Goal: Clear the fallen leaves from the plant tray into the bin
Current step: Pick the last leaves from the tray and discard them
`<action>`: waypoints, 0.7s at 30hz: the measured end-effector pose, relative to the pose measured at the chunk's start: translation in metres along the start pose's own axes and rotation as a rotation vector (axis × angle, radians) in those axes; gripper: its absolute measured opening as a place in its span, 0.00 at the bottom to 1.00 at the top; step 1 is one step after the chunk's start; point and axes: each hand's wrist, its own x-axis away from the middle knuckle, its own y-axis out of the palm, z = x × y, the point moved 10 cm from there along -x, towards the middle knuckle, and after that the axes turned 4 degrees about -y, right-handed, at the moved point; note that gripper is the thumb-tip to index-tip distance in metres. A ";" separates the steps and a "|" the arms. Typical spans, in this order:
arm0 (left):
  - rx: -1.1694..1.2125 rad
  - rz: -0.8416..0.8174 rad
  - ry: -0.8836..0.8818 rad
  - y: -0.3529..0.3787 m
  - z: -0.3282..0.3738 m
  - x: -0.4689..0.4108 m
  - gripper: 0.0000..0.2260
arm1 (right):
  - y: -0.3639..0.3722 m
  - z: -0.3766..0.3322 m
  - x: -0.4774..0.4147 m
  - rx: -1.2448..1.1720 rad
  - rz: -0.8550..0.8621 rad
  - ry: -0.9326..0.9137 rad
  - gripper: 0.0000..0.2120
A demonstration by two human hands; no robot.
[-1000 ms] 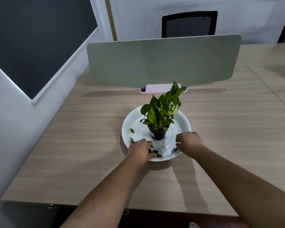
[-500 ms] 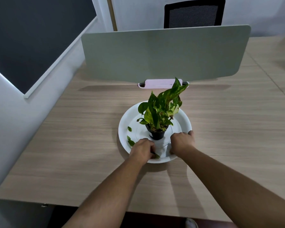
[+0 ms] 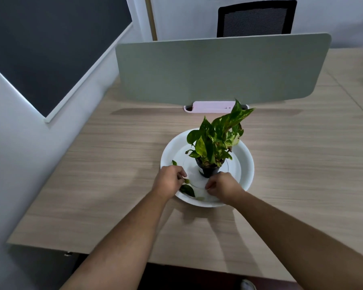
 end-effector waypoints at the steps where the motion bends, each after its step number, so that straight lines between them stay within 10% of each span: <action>1: -0.014 0.006 -0.006 -0.004 -0.003 0.000 0.08 | 0.005 -0.009 0.000 -0.019 0.004 -0.035 0.07; 21: 0.008 0.027 0.016 -0.017 -0.018 0.008 0.09 | 0.056 -0.039 -0.013 0.237 -0.316 -0.197 0.12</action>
